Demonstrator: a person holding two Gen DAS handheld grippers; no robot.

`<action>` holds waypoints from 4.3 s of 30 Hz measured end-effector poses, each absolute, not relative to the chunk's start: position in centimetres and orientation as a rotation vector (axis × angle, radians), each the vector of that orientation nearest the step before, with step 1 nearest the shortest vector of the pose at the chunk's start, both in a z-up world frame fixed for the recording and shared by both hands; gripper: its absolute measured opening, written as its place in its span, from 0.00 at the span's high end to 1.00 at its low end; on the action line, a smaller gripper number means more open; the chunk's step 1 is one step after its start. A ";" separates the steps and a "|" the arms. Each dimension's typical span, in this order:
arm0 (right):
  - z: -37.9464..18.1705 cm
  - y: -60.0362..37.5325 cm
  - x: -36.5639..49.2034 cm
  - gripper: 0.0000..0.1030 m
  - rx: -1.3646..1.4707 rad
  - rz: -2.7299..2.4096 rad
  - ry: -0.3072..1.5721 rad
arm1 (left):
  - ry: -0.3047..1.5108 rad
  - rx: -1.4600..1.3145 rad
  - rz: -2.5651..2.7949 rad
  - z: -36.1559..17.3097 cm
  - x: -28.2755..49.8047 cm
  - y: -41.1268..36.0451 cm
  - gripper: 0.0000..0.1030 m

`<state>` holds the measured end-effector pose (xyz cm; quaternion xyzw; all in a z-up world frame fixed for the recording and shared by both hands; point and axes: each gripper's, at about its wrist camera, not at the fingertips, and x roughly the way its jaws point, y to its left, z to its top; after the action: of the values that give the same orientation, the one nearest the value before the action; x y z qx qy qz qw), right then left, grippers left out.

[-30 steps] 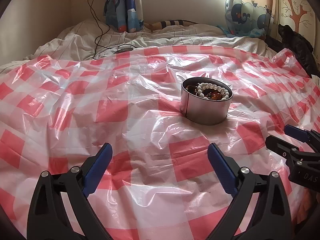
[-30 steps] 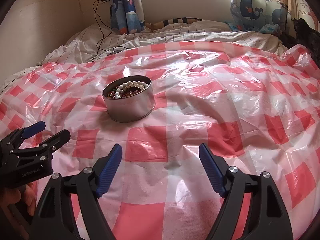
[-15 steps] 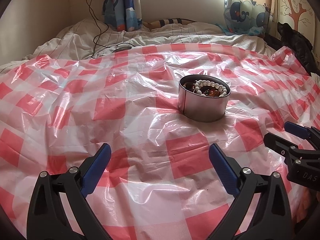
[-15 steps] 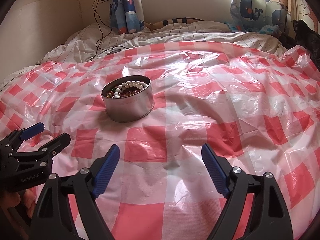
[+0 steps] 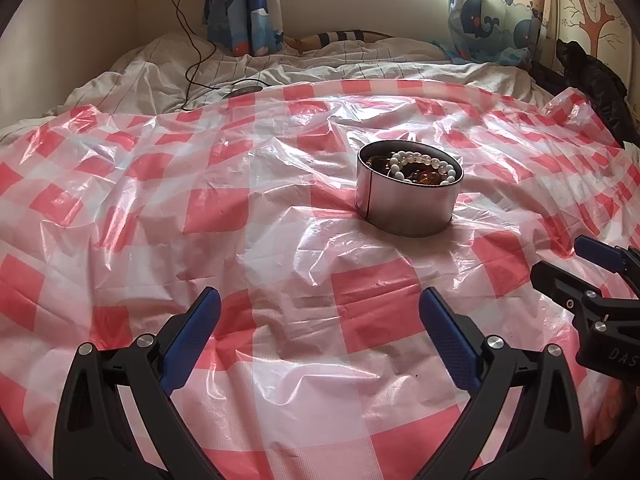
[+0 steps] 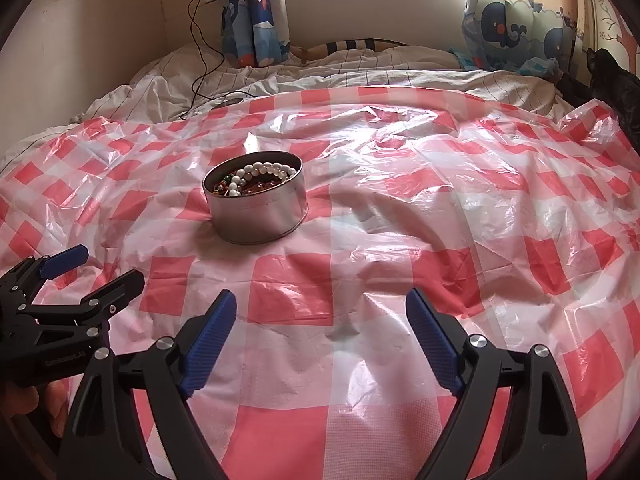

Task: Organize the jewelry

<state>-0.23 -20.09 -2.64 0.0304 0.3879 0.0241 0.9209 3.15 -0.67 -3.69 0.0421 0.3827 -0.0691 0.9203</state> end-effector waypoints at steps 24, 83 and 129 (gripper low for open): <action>-2.7 -19.9 -0.2 0.16 0.059 0.048 0.800 | 0.804 0.104 -0.132 -4.1 3.3 -0.8 0.07; -3.8 -19.6 -0.2 0.10 0.045 0.051 0.826 | 0.868 0.085 -0.094 -4.9 3.7 -0.4 0.07; -4.5 -19.4 -0.1 0.09 0.039 0.052 0.862 | 0.904 0.059 -0.096 -5.2 3.9 -0.6 0.07</action>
<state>-0.07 -19.38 -4.46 0.0187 0.4175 0.0250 0.9081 3.94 -0.55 -5.17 0.0286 0.4367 -0.0465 0.8979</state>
